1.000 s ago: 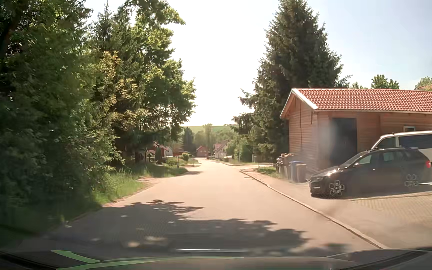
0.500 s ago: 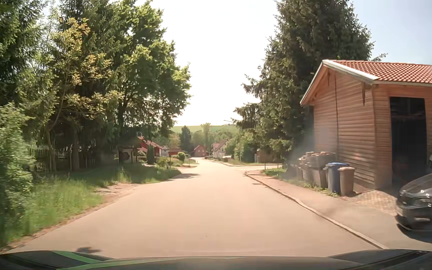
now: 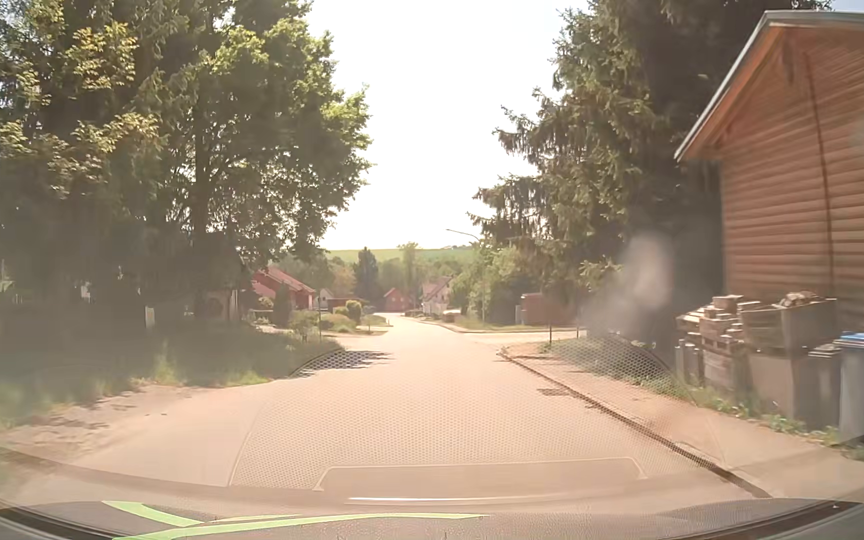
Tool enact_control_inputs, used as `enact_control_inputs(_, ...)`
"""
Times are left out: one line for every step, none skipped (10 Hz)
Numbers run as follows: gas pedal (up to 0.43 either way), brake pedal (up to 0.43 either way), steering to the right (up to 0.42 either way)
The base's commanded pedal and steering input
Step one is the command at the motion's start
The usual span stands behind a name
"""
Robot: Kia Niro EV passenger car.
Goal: Follow the waypoints while adhering to traffic rules and regulations
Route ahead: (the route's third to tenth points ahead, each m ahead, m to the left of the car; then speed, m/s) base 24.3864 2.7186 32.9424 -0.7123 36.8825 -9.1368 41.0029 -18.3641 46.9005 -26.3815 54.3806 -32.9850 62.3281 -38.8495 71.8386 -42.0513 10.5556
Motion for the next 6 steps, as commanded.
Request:
enact_control_inputs(0.0, 0.262, 0.005)
enact_control_inputs(0.0, 0.268, 0.005)
enact_control_inputs(0.0, 0.274, 0.005)
enact_control_inputs(0.0, 0.274, 0.005)
enact_control_inputs(0.0, 0.274, 0.005)
enact_control_inputs(0.0, 0.274, 0.005)
